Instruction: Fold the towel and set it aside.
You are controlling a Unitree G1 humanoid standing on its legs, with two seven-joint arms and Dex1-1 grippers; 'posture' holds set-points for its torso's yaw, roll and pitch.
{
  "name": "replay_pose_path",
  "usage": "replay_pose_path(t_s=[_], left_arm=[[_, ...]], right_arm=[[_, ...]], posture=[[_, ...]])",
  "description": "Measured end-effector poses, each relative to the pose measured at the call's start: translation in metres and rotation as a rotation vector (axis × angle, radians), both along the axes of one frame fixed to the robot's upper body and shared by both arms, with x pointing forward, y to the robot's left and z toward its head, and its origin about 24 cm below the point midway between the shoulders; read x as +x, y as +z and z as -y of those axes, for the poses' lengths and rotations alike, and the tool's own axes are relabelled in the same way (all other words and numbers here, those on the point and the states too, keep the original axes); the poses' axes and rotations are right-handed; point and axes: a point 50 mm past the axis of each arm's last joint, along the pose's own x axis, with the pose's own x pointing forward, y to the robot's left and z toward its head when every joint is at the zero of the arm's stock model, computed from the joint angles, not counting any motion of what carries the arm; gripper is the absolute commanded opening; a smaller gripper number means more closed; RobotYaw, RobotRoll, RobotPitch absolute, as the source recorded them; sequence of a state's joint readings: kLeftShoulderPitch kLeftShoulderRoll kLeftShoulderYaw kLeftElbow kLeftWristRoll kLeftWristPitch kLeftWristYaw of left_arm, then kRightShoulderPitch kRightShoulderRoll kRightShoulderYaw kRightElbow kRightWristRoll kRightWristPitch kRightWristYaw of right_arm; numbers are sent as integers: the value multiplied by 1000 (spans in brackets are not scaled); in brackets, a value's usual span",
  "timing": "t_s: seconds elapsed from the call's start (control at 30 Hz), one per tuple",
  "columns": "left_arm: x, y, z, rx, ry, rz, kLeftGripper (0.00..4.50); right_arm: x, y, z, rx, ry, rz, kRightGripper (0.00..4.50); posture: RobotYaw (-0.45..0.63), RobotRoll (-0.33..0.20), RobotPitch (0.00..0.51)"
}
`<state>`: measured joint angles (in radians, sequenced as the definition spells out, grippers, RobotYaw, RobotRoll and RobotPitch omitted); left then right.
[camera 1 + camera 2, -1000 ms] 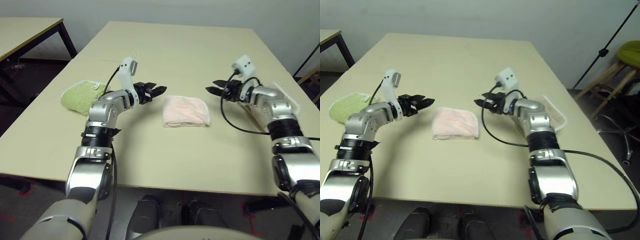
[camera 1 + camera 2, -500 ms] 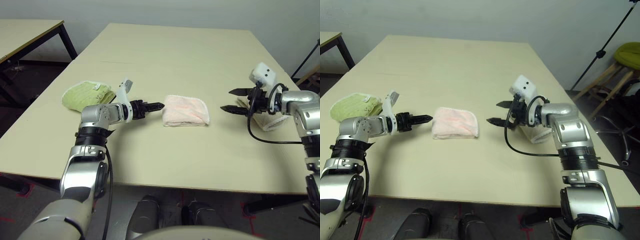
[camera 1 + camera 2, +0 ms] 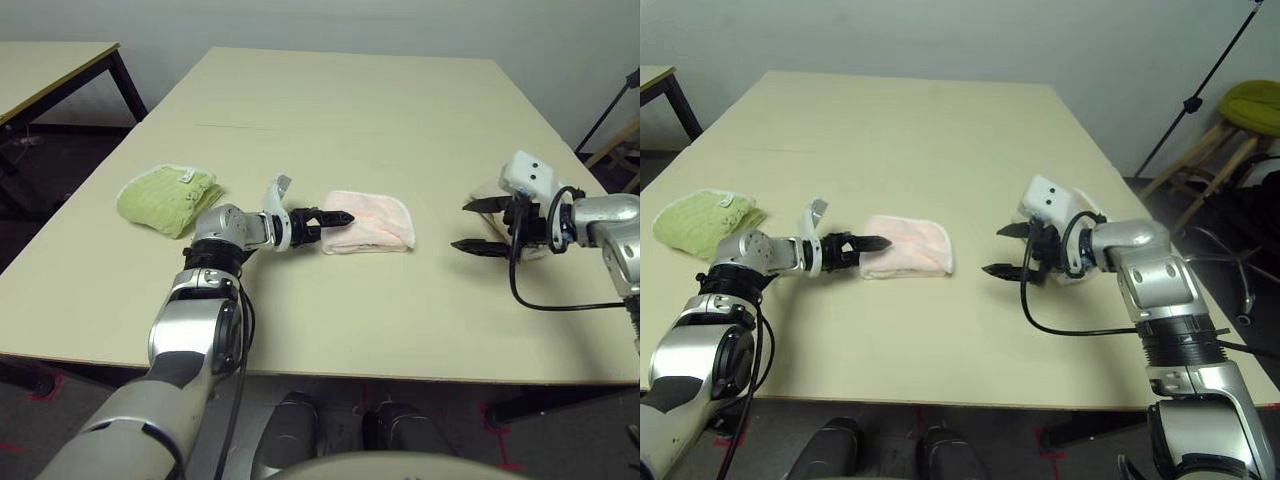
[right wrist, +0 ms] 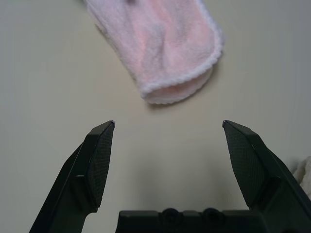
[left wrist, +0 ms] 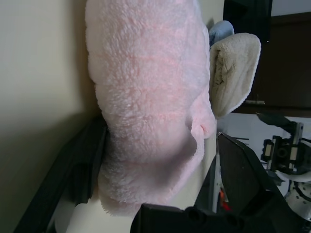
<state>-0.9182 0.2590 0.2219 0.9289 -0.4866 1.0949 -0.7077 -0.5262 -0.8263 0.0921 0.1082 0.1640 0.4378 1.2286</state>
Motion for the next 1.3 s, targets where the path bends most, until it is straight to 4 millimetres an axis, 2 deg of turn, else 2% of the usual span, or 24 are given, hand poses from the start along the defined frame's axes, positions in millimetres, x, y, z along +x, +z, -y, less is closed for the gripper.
replay_pose_path(t_s=[0.1,0.33,0.47,0.5,0.67,0.77,0.9,1.0,1.03,1.17,1.23,1.3], left_arm=[[-2,-3,3,-12,-9,-18,3883],[-3,-8,11,-29,-23,-35,1563],[-1,0,12,-91,-8,5,237],[1,7,13,-116,-3,35,20],[10,34,7,-169,66,167,20],[17,54,-9,-164,166,293,20],[20,90,-63,-113,363,480,20],[16,115,-109,-45,512,599,20],[14,120,-119,-31,546,627,20],[6,130,-161,61,689,703,20],[-2,128,-182,119,756,716,20],[-8,121,-195,147,799,707,20]], right_arm=[[-1,-1,-3,-7,16,-2,4500],[-1,-2,-10,8,41,0,4500],[0,-3,-13,19,45,0,4500],[0,-4,-15,29,50,0,4500],[3,-3,-22,61,62,11,4500],[6,3,-26,71,68,31,4500],[9,2,-25,76,56,29,4500],[11,0,-28,82,60,22,4500],[11,-1,-28,84,60,23,4500],[15,3,-34,98,75,52,4500],[16,3,-34,100,71,54,4500],[17,1,-33,101,66,49,4500]], posture=[[45,0,73],[52,0,75],[63,0,75],[67,0,75],[78,0,75],[86,0,75],[102,0,74],[111,0,73],[113,0,72],[118,0,68],[119,0,67],[119,0,67]])
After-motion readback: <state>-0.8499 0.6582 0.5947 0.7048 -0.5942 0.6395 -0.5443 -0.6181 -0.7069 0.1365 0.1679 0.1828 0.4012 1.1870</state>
